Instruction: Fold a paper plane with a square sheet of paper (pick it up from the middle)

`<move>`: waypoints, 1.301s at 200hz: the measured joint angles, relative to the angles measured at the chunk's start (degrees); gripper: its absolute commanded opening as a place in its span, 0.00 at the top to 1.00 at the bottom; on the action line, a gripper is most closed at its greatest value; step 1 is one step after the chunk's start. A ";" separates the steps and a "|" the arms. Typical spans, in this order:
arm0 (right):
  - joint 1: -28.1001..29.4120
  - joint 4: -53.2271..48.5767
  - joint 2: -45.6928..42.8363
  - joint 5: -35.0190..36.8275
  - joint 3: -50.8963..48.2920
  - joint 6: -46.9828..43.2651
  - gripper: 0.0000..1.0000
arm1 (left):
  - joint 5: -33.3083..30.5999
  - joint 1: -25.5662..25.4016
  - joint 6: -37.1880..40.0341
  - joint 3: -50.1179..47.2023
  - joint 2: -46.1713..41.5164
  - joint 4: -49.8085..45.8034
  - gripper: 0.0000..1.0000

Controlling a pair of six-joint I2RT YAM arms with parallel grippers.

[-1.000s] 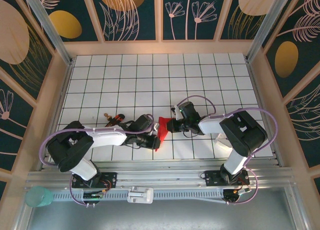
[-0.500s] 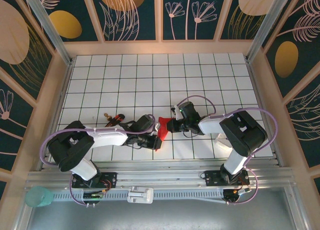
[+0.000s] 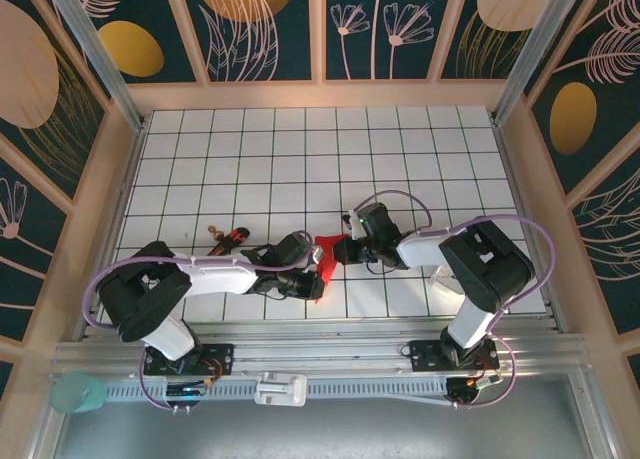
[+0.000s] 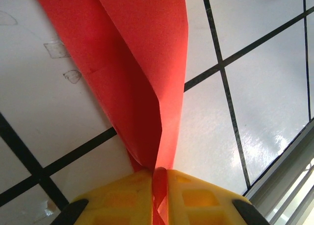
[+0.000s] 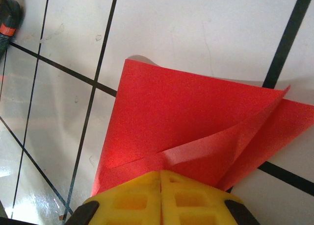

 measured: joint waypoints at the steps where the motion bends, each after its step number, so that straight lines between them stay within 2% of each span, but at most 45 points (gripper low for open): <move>1: 0.00 0.00 0.00 0.00 0.00 0.00 0.92 | 0.00 0.00 -0.02 0.00 0.00 0.02 0.83; 42: -0.09 -0.02 -0.02 -0.09 0.00 -0.02 0.92 | -0.09 -0.04 -0.52 -0.24 -0.81 0.04 0.69; 69: -0.11 -0.02 -0.02 -0.20 0.00 0.00 0.92 | -0.76 0.02 -0.20 -0.24 -3.87 -1.33 0.66; 81: -0.11 0.00 -0.02 -0.20 0.00 0.00 0.92 | -0.85 0.09 -0.20 -0.24 -5.99 -1.29 0.68; 111: -0.13 -0.02 -0.02 -0.22 0.00 0.00 0.92 | 0.79 0.17 -1.33 0.02 -8.22 1.62 0.83; 154: -0.15 0.00 -0.02 -0.24 0.00 0.00 0.92 | 4.37 -1.03 -2.14 1.90 -2.49 6.36 0.92; 179: -0.15 0.00 -0.02 -0.24 0.00 0.00 0.92 | 4.35 0.00 -2.58 1.68 0.37 6.78 0.94; 260: -0.15 0.09 -0.02 -0.24 -0.02 0.02 0.92 | 4.39 1.64 -3.19 -2.51 0.46 9.25 0.95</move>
